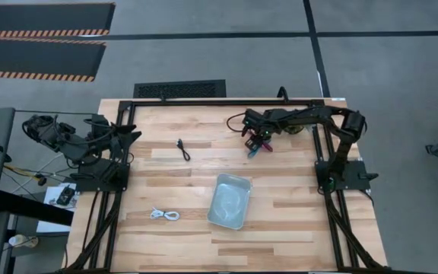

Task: Pick and place USB-C Cables
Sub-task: Put the pink charger cable into the gray bin

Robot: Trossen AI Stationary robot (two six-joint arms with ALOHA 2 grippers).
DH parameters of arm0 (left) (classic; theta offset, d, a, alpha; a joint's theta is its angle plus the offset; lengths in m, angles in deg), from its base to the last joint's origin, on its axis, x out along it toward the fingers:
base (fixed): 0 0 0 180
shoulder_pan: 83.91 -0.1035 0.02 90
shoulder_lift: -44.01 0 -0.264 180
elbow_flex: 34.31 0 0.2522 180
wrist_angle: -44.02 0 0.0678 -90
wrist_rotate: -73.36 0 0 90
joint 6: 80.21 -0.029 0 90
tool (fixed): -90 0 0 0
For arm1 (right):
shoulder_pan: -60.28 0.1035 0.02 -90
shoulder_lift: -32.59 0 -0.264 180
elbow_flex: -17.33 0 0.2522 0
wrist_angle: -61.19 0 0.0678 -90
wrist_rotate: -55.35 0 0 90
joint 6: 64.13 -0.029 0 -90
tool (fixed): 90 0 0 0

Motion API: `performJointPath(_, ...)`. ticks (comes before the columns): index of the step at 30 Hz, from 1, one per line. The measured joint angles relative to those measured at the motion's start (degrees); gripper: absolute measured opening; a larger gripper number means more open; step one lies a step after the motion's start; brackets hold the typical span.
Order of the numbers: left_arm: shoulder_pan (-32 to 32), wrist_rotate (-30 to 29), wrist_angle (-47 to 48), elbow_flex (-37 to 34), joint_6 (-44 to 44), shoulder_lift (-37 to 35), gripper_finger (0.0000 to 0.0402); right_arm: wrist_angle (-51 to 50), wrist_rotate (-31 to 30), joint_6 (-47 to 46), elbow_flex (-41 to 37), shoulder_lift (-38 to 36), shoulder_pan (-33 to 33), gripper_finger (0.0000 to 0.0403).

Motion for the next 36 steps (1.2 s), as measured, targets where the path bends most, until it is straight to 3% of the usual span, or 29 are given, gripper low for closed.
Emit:
performJointPath(6,0.00,-0.68,0.00,0.00,0.04,0.00,0.0274,-0.17,0.07,-0.19,0.00,-0.02,0.01,0.0052)
performJointPath(8,0.00,-0.66,0.00,0.00,0.06,0.00,0.0274,-0.15,0.00,-0.99,0.02,-0.04,0.01,0.0021)
performJointPath(19,0.00,-0.64,0.00,0.00,0.69,0.00,0.0274,0.83,-0.90,-5.26,0.04,-6.43,1.86,0.0018)
performJointPath(27,0.00,-1.12,-0.02,0.00,0.82,-0.02,0.0274,0.94,-1.46,-9.25,0.02,-19.13,3.53,0.0018)
performJointPath(36,0.02,0.47,-0.53,0.02,-1.40,0.47,0.0274,1.00,-7.42,-12.85,0.02,-33.25,8.70,0.0018)
